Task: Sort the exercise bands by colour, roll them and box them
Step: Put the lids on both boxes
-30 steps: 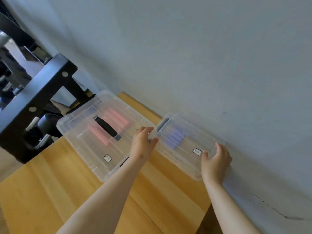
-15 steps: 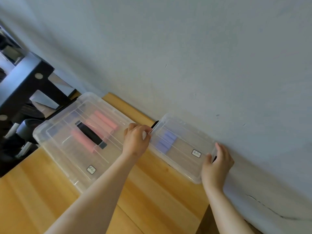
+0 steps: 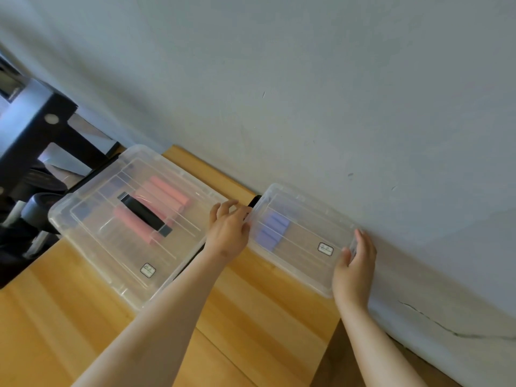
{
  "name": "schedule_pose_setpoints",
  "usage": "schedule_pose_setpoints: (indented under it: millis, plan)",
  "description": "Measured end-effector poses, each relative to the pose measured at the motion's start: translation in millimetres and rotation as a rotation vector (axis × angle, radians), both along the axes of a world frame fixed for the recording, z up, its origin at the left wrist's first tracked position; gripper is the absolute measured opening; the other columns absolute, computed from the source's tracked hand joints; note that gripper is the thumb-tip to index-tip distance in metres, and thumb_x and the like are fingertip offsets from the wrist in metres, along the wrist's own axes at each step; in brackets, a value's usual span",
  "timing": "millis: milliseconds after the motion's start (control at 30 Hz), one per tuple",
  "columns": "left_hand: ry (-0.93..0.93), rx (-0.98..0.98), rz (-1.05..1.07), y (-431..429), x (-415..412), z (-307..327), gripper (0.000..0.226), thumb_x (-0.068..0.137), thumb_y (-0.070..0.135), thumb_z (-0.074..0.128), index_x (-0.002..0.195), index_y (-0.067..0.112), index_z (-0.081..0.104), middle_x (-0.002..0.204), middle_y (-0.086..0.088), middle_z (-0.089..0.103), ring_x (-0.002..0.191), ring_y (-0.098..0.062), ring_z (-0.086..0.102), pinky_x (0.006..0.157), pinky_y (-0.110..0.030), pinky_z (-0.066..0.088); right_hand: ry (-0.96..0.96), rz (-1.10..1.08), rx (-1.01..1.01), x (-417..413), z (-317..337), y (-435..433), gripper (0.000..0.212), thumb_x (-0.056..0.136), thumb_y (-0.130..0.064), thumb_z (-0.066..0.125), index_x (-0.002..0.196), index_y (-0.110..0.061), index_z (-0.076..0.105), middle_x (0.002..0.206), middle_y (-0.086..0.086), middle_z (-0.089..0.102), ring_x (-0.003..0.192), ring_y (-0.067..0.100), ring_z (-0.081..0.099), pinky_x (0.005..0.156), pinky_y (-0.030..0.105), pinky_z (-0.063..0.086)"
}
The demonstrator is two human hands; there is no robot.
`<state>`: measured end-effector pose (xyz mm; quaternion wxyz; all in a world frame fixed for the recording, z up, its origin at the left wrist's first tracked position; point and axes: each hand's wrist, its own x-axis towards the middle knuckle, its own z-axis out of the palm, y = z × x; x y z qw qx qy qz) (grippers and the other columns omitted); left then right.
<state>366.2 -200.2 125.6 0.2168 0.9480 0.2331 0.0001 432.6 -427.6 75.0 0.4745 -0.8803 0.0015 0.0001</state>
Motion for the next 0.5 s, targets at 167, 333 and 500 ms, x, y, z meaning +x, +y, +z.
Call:
schedule_pose_setpoints:
  millis: [167, 333, 500]
  plan:
    - [0.004, 0.037, -0.072, -15.2, -22.7, -9.5, 0.038, 0.097, 0.026, 0.051, 0.134, 0.019, 0.052, 0.153, 0.001, 0.036, 0.148, -0.023, 0.008, 0.119, -0.039, 0.001, 0.030, 0.021, -0.006, -14.8, 3.4, -24.6, 0.046, 0.102, -0.004, 0.037, 0.147, -0.014, 0.037, 0.157, 0.006, 0.030, 0.145, 0.021, 0.027, 0.111, 0.034, 0.032]
    - [-0.044, 0.013, -0.015, -36.8, -60.9, -16.2, 0.038, 0.095, 0.024, 0.053, 0.133, 0.016, 0.054, 0.144, 0.000, 0.046, 0.138, -0.024, 0.025, 0.112, -0.038, 0.021, 0.098, 0.034, 0.048, -30.6, 10.8, -34.4, 0.047, 0.102, -0.006, 0.039, 0.148, -0.016, 0.033, 0.154, 0.003, 0.035, 0.142, 0.018, 0.033, 0.106, 0.024, 0.031]
    - [-0.114, -0.218, 0.224, -56.1, -96.7, -21.2, 0.031, 0.093, 0.023, 0.057, 0.123, 0.018, 0.057, 0.141, 0.004, 0.042, 0.132, -0.016, 0.032, 0.105, -0.036, 0.036, 0.174, 0.097, 0.089, -44.7, 17.8, -36.7, 0.047, 0.103, -0.007, 0.038, 0.148, -0.018, 0.035, 0.153, 0.000, 0.036, 0.139, 0.015, 0.035, 0.098, 0.016, 0.031]
